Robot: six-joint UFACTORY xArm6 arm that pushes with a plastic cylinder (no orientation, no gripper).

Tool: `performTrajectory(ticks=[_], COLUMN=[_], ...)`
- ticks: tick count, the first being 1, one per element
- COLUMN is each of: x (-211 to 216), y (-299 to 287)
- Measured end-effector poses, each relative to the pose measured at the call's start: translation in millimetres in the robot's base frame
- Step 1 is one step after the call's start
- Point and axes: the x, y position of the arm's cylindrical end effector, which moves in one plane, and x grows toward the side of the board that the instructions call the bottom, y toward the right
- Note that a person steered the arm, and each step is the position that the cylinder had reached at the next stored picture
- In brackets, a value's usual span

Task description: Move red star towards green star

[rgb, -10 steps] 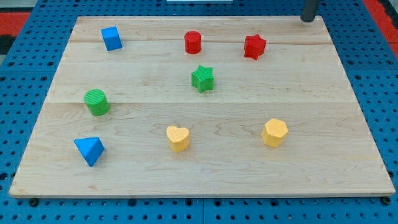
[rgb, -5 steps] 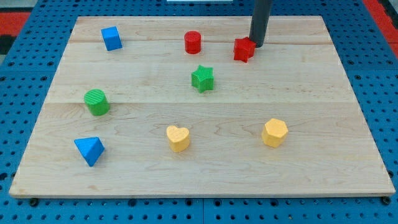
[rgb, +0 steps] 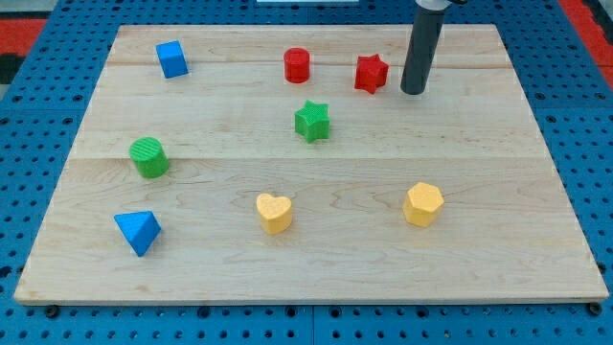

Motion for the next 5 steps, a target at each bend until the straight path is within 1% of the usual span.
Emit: performTrajectory(ticks=[1,2,4,5], x=[0,17,-2,-19], y=[0,32,95,82])
